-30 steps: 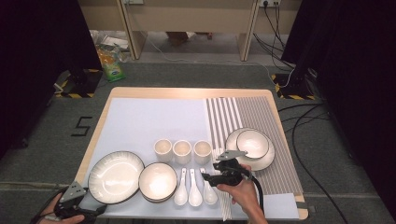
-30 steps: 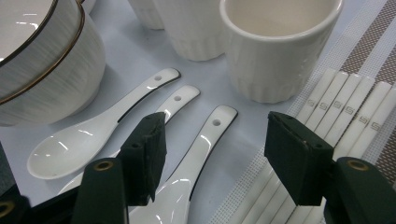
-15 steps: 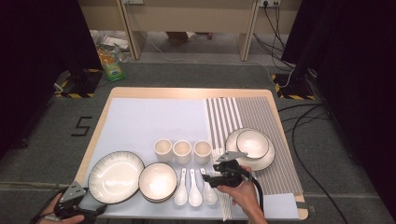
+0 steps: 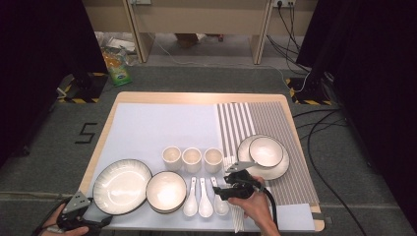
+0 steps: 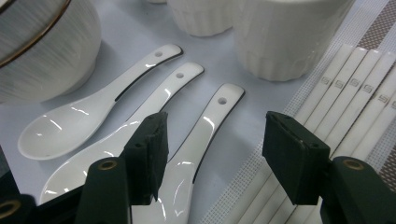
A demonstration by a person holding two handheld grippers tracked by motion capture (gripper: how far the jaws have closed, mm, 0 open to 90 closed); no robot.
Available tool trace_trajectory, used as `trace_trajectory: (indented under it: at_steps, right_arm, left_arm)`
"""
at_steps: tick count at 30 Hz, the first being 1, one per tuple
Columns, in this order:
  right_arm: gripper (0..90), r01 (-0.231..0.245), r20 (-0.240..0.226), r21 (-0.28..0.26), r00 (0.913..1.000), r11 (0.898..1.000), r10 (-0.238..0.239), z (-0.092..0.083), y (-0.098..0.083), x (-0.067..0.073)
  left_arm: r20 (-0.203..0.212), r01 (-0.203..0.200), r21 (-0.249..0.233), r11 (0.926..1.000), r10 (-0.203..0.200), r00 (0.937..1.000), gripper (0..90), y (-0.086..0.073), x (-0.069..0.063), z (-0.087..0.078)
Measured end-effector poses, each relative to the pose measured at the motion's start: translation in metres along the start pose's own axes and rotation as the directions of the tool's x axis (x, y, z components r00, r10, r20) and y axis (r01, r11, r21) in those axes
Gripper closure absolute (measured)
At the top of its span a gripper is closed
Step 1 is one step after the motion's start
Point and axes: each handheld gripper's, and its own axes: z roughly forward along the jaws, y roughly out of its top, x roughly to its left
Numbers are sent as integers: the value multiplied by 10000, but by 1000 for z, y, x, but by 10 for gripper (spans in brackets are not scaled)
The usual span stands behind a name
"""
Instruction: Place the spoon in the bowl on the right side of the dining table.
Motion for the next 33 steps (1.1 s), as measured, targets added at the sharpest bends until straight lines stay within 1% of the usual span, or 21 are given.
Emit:
trace_trajectory:
  at_steps: [3, 4, 6, 8, 10, 13, 15, 16, 20, 22, 23, 25, 26, 27, 28, 31, 33]
  right_arm:
    - [432, 74, 81, 107, 9999, 9999, -75, 3, 0, 1]
    - [441, 81, 200, 110, 9998, 9999, -83, 4, 0, 2]
    - [444, 148, 168, 241, 9997, 9996, -152, 6, 0, 5]
    - [452, 152, 306, 275, 9994, 9995, -161, 8, 0, 7]
    - [462, 205, 285, 336, 9994, 9992, -215, 9, 1, 9]
    - [476, 276, 407, 604, 9987, 9978, -301, 13, 2, 11]
    - [498, 443, 476, 885, 9977, 9951, -486, 17, 2, 13]
    - [505, 437, 449, 995, 9978, 9941, -483, 19, 2, 14]
    - [548, 411, 618, 1066, 9969, 9934, -479, 21, 4, 14]
    - [567, 300, 633, 1036, 9973, 9942, -367, 21, 4, 14]
    - [595, 322, 650, 985, 9971, 9946, -387, 21, 4, 15]
    - [641, 203, 370, 939, 9990, 9954, -239, 23, 5, 17]
    - [641, 203, 370, 939, 9990, 9954, -239, 23, 5, 17]
    - [660, 270, 367, 971, 9989, 9949, -307, 23, 5, 19]
    - [682, 349, 255, 988, 9990, 9945, -376, 25, 7, 21]
    - [703, 164, 151, 969, 9997, 9952, -179, 26, 7, 21]
    - [719, 105, 84, 937, 9999, 9955, -113, 26, 8, 19]
  left_arm:
    - [-12, 1, -18, 10000, -1, 10000, 0, 0, 0, 0]
    - [2, -32, 7, 10000, 32, 10000, 0, 0, 0, 0]
    - [0, -23, -7, 10000, 23, 10000, 0, 0, 0, 0]
    - [-10, -26, -40, 10000, 26, 10000, 0, -1, 0, 0]
    - [5, -24, -13, 10000, 24, 10000, 0, 0, 0, 0]
    - [3, -2, -46, 10000, 2, 10000, 0, -1, 0, 0]
    - [2, -24, -3, 10000, 24, 10000, 0, 0, 0, 0]
    - [-3, -32, 13, 10000, 32, 10000, 0, 0, 0, 0]
    - [6, 12, -17, 10000, -12, 10000, 0, -1, 0, 0]
    - [-17, -33, 15, 10000, 33, 10000, 0, 0, 0, 0]
    - [-15, -19, -2, 10000, 19, 10000, 0, 0, 0, 0]
    - [-17, 14, -89, 10000, -14, 10000, 0, -1, 0, 0]
    - [-17, 14, -89, 10000, -14, 10000, 0, -1, 0, 0]
    - [-15, 8, -42, 10000, -8, 10000, 0, 0, 0, 0]
    - [-9, 0, -18, 10000, 0, 10000, 0, 0, 0, 0]
    - [-25, 11, -100, 9999, -11, 10000, 0, -1, 0, 0]
    - [-2, 0, -17, 10000, 0, 10000, 0, 0, 0, 0]
